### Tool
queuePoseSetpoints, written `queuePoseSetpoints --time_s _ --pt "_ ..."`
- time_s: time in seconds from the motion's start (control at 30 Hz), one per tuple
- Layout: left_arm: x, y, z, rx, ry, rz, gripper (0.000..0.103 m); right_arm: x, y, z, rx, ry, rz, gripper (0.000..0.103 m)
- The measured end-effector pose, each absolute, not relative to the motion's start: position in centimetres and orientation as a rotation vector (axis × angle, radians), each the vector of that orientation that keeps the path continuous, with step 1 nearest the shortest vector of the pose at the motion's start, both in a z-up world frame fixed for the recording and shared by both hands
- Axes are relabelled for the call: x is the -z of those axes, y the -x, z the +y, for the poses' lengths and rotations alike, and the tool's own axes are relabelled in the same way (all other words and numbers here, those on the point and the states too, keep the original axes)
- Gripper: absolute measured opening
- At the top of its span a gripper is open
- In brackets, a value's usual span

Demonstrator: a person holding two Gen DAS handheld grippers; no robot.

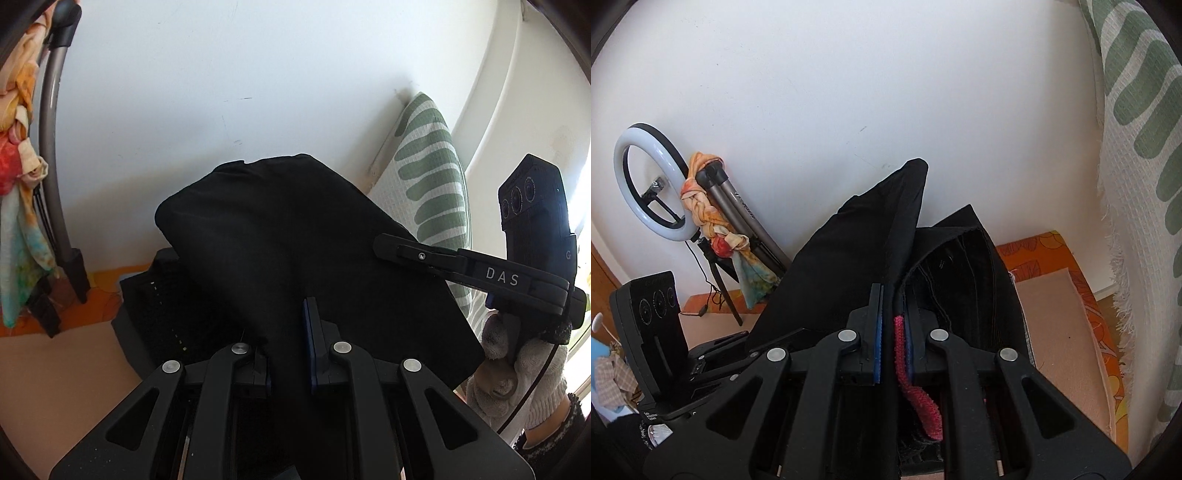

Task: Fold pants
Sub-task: 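Carry the bundle with both tools onto the stack of folded clothes, then open both tools and withdraw them from the stacked trousers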

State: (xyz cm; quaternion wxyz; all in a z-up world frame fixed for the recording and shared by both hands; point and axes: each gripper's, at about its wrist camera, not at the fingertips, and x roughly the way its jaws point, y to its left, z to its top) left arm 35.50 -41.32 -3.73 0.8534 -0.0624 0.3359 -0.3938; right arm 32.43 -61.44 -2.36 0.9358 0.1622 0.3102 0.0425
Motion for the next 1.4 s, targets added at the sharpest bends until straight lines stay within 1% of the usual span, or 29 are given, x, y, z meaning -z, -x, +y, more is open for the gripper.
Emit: queuePoseSetpoints --time_s 0.07,0.1,0.17,0.23,0.27,0.37,0.43,0.5,0.6,0.63,0.67,0.77,0.83,0.97,1.1,1.2,1.33,1.4 --pt "4.2 -35.5 -41.6 0.821 0.105 0.726 0.012 3.4 -32.8 -61.4 -0.073 -0.311 0.666 0.01" --pt "4.3 -35.4 -41.6 0.812 0.091 0.733 0.015 3.9 -33.0 -61.2 -0.058 -0.291 0.678 0.01" --pt "4.7 -35.3 -41.6 0.803 0.074 0.739 0.016 4.7 -33.6 -60.9 -0.027 -0.258 0.702 0.01" --pt "5.0 -35.2 -41.3 0.788 0.053 0.74 0.02 5.2 -33.7 -61.3 0.007 -0.252 0.719 0.01" --pt "5.0 -35.1 -41.1 0.774 0.039 0.739 0.022 5.4 -33.6 -61.5 0.027 -0.249 0.722 0.012" --pt "5.2 -35.0 -40.3 0.743 0.011 0.749 0.033 5.8 -33.6 -61.8 0.082 -0.235 0.728 0.013" --pt "4.9 -35.2 -40.2 0.706 -0.017 0.743 0.046 5.8 -33.4 -61.8 0.109 -0.225 0.726 0.015" --pt "4.7 -35.2 -39.5 0.686 -0.015 0.743 0.046 5.4 -32.9 -61.8 0.146 -0.208 0.718 0.018" --pt "4.6 -34.9 -38.0 0.669 -0.003 0.756 0.046 4.4 -31.9 -61.8 0.186 -0.206 0.7 0.035" --pt "4.5 -34.7 -37.5 0.668 -0.001 0.76 0.046 4.0 -31.4 -61.9 0.189 -0.207 0.688 0.043" --pt "4.3 -34.5 -37.5 0.669 0.0 0.761 0.046 3.5 -30.9 -61.9 0.195 -0.208 0.677 0.049" --pt "3.6 -33.4 -36.6 0.671 -0.007 0.76 0.047 2.4 -29.3 -61.4 0.201 -0.216 0.659 0.058" --pt "3.0 -32.6 -36.0 0.673 -0.017 0.756 0.056 1.9 -28.4 -60.8 0.202 -0.214 0.655 0.062" --pt "1.4 -30.7 -34.5 0.662 -0.041 0.723 0.059 0.8 -26.2 -59.2 0.201 -0.221 0.64 0.066" --pt "-0.2 -28.4 -32.5 0.661 -0.056 0.683 0.065 -0.2 -24.2 -57.2 0.201 -0.212 0.618 0.067" --pt "-1.1 -26.5 -31.2 0.661 -0.065 0.659 0.067 -1.0 -22.2 -55.6 0.192 -0.2 0.601 0.075" --pt "-2.4 -24.2 -29.4 0.658 -0.081 0.619 0.068 -2.1 -19.7 -53.3 0.184 -0.186 0.582 0.076" --pt "-3.0 -23.0 -28.5 0.658 -0.083 0.602 0.071 -2.7 -18.4 -52.2 0.184 -0.183 0.572 0.079"
